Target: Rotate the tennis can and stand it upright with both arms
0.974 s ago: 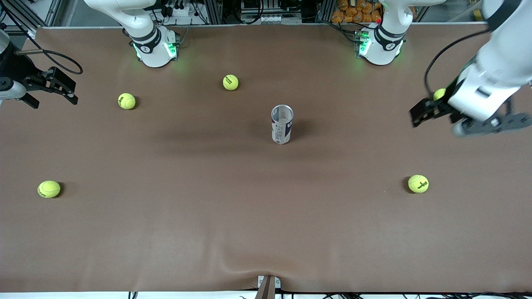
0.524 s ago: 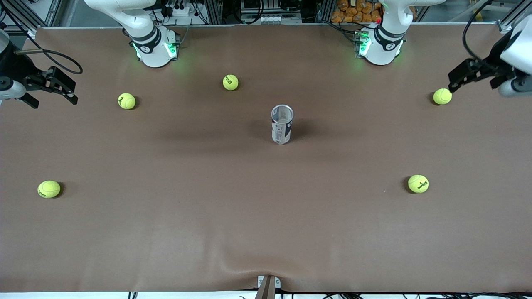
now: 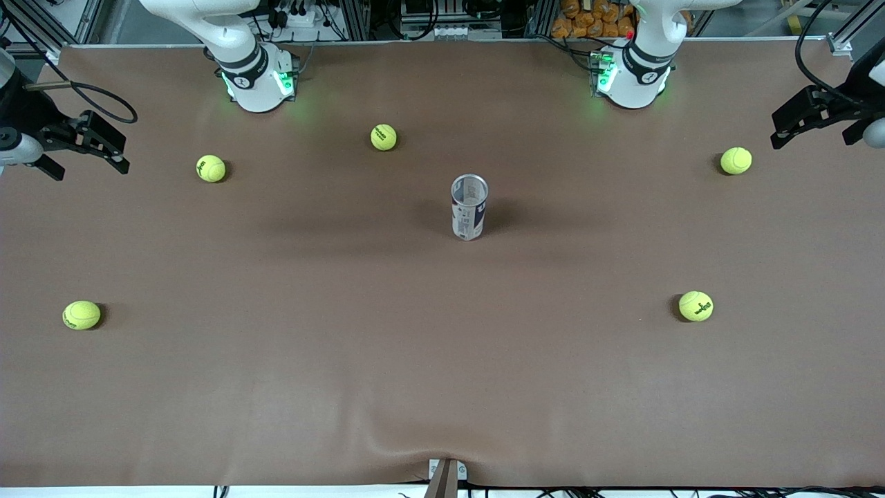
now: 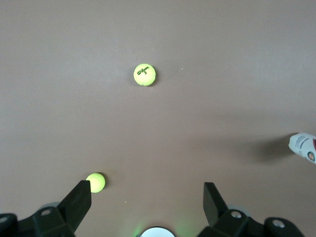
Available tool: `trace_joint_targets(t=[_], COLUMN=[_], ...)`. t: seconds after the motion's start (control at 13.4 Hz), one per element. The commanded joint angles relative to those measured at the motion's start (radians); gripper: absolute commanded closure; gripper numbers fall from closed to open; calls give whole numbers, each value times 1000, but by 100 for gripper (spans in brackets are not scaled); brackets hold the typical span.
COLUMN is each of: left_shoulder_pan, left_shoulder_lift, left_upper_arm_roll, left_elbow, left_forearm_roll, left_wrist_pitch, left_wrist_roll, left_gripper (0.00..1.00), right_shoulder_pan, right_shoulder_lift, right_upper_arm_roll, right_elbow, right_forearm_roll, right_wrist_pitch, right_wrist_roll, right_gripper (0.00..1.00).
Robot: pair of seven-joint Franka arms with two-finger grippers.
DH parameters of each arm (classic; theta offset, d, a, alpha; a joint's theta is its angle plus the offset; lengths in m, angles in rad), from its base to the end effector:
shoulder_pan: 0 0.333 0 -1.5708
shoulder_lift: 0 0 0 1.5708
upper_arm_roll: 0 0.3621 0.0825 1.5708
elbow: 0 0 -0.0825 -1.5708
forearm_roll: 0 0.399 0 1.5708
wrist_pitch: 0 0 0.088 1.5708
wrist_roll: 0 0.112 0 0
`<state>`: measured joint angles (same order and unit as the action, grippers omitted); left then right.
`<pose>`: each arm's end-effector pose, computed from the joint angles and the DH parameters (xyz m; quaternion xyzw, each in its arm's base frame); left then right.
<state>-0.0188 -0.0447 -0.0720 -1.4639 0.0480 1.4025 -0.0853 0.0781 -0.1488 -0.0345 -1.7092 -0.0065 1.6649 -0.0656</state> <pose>0.5326 -0.0437 0.7269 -0.9996 -0.0011 0.0061 0.0259 0.5249 0.0206 0.6877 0.9971 0.0547 0.0522 0.0013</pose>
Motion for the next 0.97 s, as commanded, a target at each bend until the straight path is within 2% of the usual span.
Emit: trace_joint_targets(t=[0.0, 0.45, 0.6, 0.9], left_shoulder_pan=[16, 17, 20, 20], left_shoulder_lift=[-15, -14, -14, -15], left_upper_arm_roll=[9, 14, 53, 57], left_elbow=[-33, -61, -101, -105], left_forearm_roll=[-49, -43, -48, -45], left_wrist_pitch=[24, 41, 68, 76], left_wrist_roll=[41, 35, 41, 42], left_gripper=[0, 0, 0, 0], right_shoulder_pan=[6, 6, 6, 6], right_shoulder_lift=[-5, -3, -3, -3], right_upper_arm_roll=[-4, -4, -4, -4], right_elbow=[11, 11, 11, 11], right_forearm_roll=[13, 13, 13, 13], right_wrist_pitch=[-7, -4, -4, -2], right_wrist_roll=[16, 16, 16, 15], right_gripper=[0, 0, 0, 0])
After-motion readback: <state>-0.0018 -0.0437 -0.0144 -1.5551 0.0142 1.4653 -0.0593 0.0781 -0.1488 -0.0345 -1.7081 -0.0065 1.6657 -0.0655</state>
